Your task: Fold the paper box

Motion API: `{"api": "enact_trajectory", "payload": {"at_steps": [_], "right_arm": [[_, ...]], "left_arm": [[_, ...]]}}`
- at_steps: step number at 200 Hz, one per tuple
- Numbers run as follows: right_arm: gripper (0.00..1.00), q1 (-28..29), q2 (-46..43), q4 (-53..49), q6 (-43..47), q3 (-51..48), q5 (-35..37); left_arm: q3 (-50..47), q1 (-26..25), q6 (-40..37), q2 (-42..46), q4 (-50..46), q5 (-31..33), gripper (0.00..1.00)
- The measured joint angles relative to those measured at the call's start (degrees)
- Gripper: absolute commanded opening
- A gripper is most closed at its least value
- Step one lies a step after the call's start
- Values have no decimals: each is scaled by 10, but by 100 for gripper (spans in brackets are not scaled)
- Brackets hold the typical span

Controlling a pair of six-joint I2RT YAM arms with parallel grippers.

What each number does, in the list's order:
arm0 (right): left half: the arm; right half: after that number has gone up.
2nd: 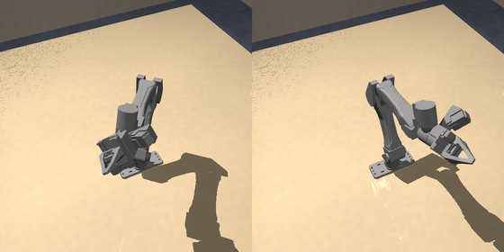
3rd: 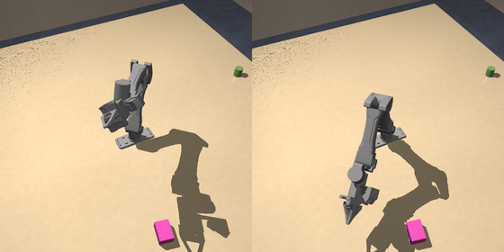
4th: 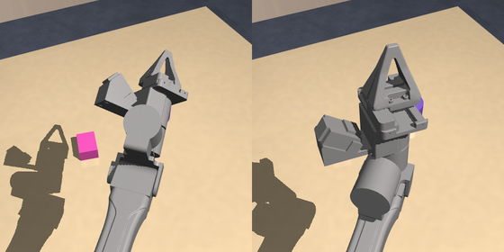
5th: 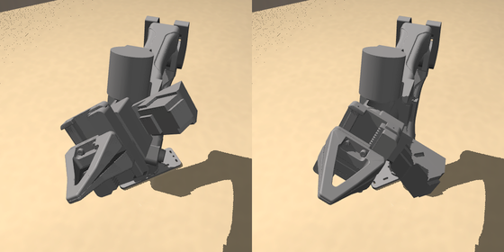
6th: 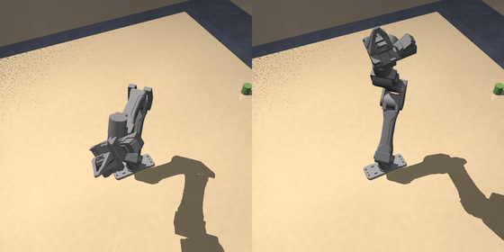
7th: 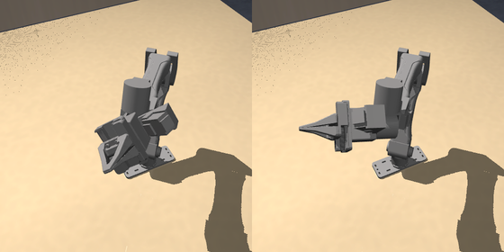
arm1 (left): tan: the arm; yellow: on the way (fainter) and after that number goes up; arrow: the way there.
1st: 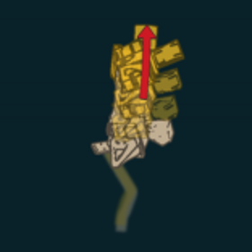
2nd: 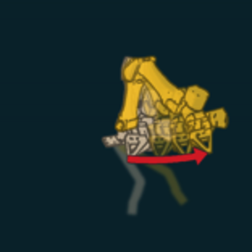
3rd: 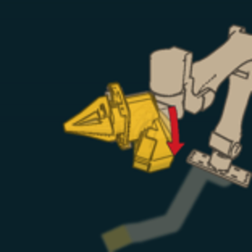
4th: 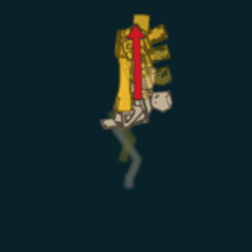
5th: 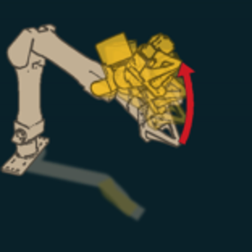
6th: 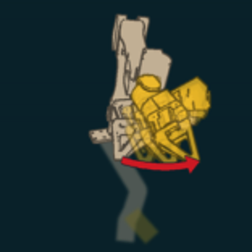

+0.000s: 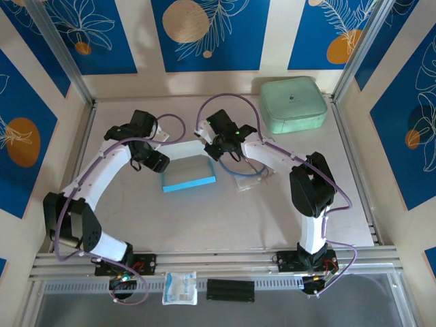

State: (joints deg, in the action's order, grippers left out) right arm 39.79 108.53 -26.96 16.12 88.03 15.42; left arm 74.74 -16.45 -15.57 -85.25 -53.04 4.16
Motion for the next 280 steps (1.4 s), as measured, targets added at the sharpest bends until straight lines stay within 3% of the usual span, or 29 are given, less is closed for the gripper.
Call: {"api": "enact_trajectory", "payload": {"at_steps": [35, 99, 185, 246, 280], "right_arm": [[5, 2, 0, -1, 0, 0, 0], [4, 3, 0, -3, 0, 0, 0], [0, 10, 0, -15, -75, 9, 16], [0, 16, 12, -59, -249, 62, 41], [0, 5, 50, -104, -356, 115, 41]], "left_arm": [[0, 1, -15, -16, 24, 11, 72], [0, 2, -34, -62, 37, 23, 45], [18, 3, 94, -78, 12, 51, 15], [31, 3, 257, -78, 45, 65, 14], [11, 4, 343, -65, 103, 58, 18]]}}
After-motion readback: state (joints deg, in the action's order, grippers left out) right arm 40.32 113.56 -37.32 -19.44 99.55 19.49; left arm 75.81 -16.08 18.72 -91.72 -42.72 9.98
